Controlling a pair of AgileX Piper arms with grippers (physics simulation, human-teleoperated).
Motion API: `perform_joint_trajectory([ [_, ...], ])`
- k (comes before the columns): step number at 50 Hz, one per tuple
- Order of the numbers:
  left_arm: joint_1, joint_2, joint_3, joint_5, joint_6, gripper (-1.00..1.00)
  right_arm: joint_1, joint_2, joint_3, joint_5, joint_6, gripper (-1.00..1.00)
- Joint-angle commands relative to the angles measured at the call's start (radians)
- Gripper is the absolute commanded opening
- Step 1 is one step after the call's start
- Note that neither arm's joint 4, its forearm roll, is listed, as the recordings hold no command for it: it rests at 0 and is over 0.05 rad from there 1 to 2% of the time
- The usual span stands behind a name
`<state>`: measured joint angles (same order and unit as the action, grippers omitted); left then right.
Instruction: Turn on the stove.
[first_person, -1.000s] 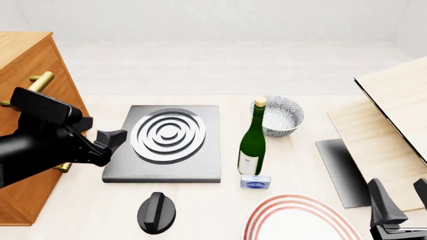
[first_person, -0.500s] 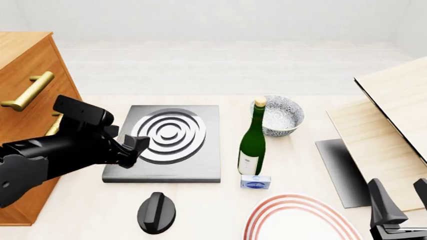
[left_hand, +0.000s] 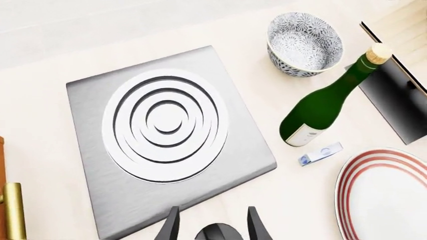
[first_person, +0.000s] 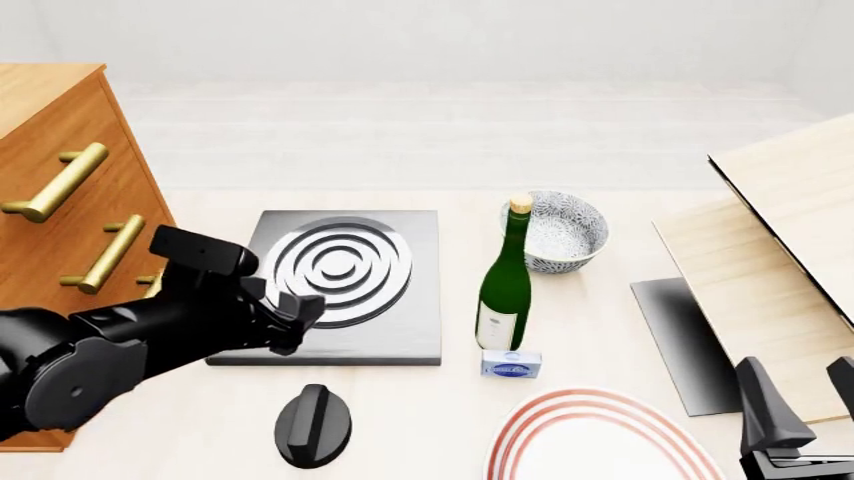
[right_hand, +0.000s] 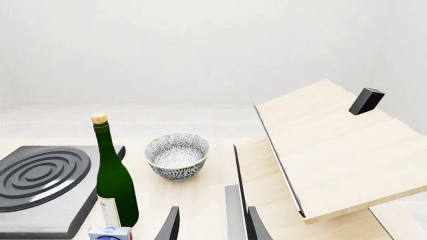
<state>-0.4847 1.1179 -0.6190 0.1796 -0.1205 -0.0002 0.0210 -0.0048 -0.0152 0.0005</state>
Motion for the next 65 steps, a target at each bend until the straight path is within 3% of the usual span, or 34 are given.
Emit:
perform_joint_trajectory([
  [1, -0.033, 0.044, 0.052, -0.087, -0.069, 1.0, 0.0, 0.001, 0.0, 0.0, 0.0, 1.0],
  [6, -0.033, 0.068, 0.083, -0.153, -0.109, 1.0, 0.0, 0.0, 0.0, 0.0, 0.0, 1.0],
  [32, 0.009, 0.182, 0.145, -0.271, -0.131, 1.0, 0.0, 0.0, 0.0, 0.0, 0.0, 1.0],
  [54, -0.04, 0.253, 0.217, -0.353, -0.198, 1.0, 0.0, 0.0, 0.0, 0.0, 0.0, 1.0],
  [65, -0.038, 0.278, 0.225, -0.372, -0.189, 1.0, 0.0, 0.0, 0.0, 0.0, 0.0, 1.0],
])
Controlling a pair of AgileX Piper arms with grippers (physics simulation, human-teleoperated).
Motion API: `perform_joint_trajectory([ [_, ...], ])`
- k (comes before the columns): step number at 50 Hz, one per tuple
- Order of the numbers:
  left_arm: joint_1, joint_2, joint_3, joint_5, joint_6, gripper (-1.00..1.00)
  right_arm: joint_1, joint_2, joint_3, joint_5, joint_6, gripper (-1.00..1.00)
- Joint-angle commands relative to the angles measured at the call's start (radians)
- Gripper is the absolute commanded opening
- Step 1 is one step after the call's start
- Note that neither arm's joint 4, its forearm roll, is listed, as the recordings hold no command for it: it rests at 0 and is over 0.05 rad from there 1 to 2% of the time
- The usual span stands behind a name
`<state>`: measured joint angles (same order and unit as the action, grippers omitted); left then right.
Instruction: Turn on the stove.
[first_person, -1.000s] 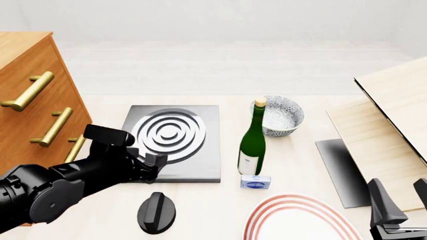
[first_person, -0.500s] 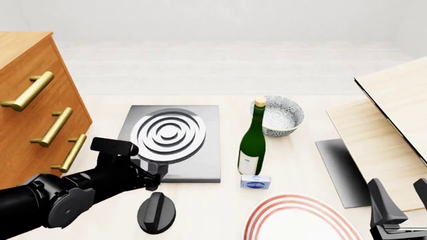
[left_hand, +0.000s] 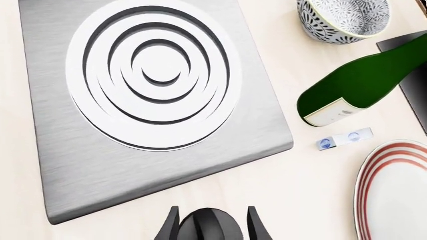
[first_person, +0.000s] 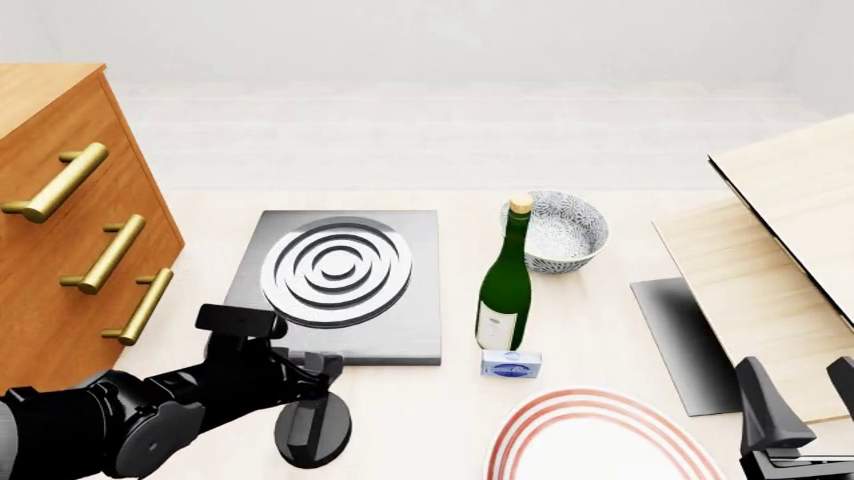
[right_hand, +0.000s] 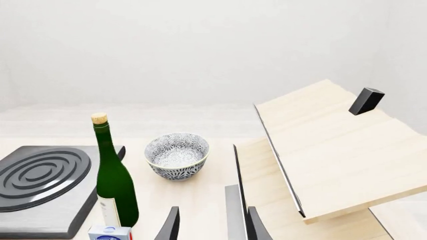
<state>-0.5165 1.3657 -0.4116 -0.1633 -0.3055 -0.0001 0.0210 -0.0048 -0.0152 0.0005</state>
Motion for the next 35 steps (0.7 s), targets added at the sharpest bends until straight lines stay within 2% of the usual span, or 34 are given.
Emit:
perform_joint_trajectory([
  [1, -0.009, 0.033, 0.019, -0.031, -0.004, 1.0, 0.0, 0.0, 0.0, 0.0, 0.0, 1.0],
  [35, -0.034, 0.156, 0.052, -0.126, -0.034, 1.0, 0.0, 0.0, 0.0, 0.0, 0.0, 1.0],
])
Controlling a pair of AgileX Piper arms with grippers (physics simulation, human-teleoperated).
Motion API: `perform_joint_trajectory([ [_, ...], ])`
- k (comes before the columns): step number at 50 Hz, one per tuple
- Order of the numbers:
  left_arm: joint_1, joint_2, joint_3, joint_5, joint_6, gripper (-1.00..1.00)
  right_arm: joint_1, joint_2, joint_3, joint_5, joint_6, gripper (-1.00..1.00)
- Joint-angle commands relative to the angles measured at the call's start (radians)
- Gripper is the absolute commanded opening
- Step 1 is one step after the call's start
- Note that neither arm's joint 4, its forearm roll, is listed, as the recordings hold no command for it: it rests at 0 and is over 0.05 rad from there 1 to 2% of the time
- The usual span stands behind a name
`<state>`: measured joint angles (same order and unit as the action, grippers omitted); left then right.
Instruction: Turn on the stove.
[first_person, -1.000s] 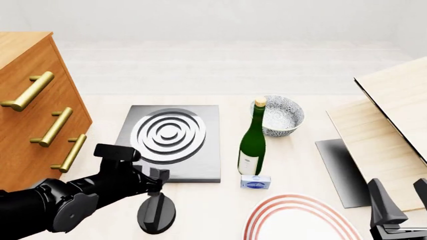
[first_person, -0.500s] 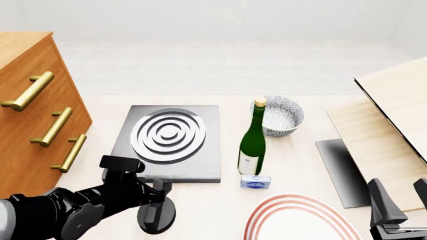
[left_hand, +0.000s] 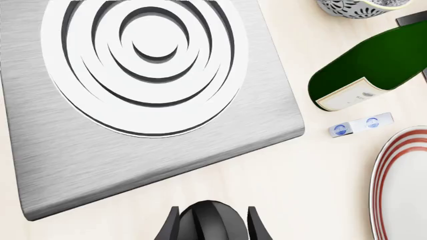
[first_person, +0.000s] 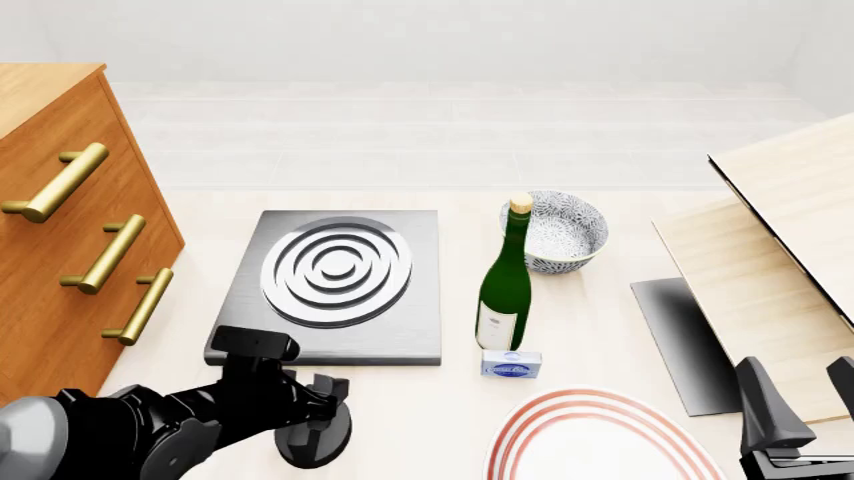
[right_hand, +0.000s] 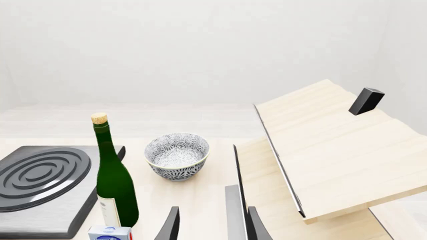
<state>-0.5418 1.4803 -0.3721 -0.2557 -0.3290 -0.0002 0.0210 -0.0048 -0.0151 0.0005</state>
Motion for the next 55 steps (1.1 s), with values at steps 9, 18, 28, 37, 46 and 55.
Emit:
perform_joint_trajectory([
  [9, -0.015, 0.066, 0.016, -0.051, -0.022, 1.0, 0.0, 0.0, 0.0, 0.0, 0.0, 1.0],
  [18, -0.011, 0.109, 0.025, -0.091, -0.021, 1.0, 0.0, 0.0, 0.0, 0.0, 0.0, 1.0],
  [28, 0.041, 0.091, 0.019, -0.07, 0.021, 1.0, 0.0, 0.0, 0.0, 0.0, 0.0, 1.0],
  [37, 0.085, 0.074, 0.019, -0.055, 0.048, 1.0, 0.0, 0.0, 0.0, 0.0, 0.0, 1.0],
  [46, 0.126, 0.056, 0.013, -0.039, 0.069, 1.0, 0.0, 0.0, 0.0, 0.0, 0.0, 1.0],
  [55, 0.151, 0.031, 0.016, -0.02, 0.081, 1.0, 0.0, 0.0, 0.0, 0.0, 0.0, 1.0],
])
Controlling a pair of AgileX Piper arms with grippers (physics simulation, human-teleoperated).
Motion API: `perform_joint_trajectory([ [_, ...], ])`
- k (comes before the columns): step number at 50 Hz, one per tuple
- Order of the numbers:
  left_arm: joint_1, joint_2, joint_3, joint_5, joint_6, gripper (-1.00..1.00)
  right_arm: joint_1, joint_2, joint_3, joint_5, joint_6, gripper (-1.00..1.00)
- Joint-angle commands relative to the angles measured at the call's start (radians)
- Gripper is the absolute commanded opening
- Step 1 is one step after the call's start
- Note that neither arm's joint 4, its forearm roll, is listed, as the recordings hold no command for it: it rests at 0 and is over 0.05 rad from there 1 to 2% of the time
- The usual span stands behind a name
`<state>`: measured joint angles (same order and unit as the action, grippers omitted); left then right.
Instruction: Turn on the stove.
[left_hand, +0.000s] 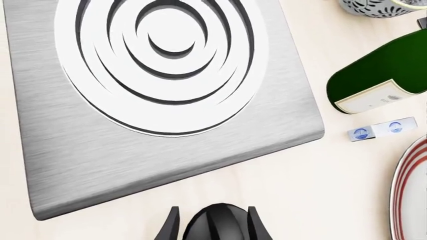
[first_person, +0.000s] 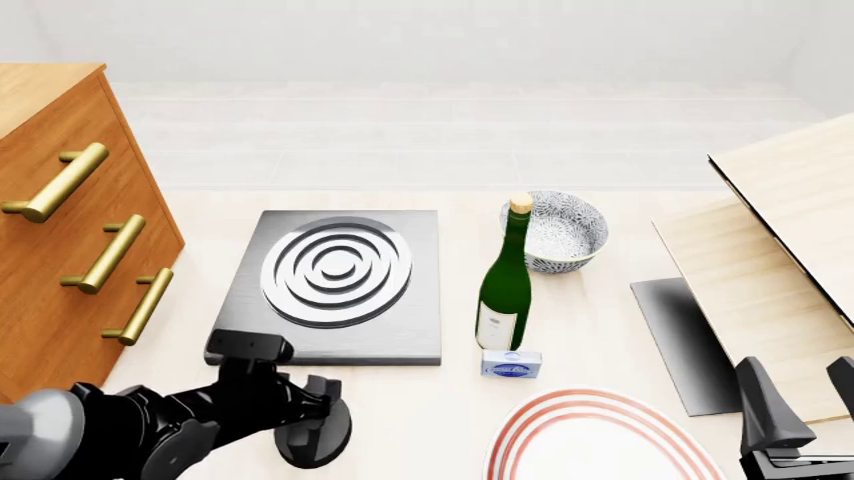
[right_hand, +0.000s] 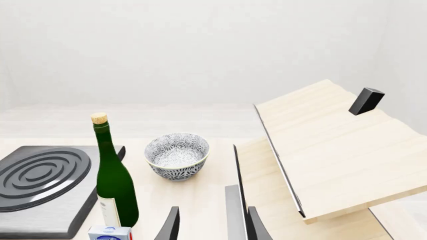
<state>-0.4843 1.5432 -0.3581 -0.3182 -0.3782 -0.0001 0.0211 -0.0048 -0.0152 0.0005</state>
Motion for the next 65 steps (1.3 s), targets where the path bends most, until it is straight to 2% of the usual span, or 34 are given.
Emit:
perform_joint_trajectory([
  [1, 0.114, -0.045, 0.003, 0.048, 0.144, 1.0, 0.0, 0.0, 0.0, 0.0, 0.0, 1.0],
  [17, 0.183, -0.088, 0.025, 0.065, 0.177, 1.0, 0.0, 0.0, 0.0, 0.0, 0.0, 1.0],
  [34, 0.196, -0.129, 0.034, 0.092, 0.178, 1.0, 0.0, 0.0, 0.0, 0.0, 0.0, 1.0],
  [50, 0.209, -0.403, 0.043, 0.267, 0.224, 1.0, 0.0, 0.0, 0.0, 0.0, 0.0, 1.0],
  [65, 0.203, -0.637, 0.052, 0.385, 0.196, 1.0, 0.0, 0.0, 0.0, 0.0, 0.0, 1.0],
])
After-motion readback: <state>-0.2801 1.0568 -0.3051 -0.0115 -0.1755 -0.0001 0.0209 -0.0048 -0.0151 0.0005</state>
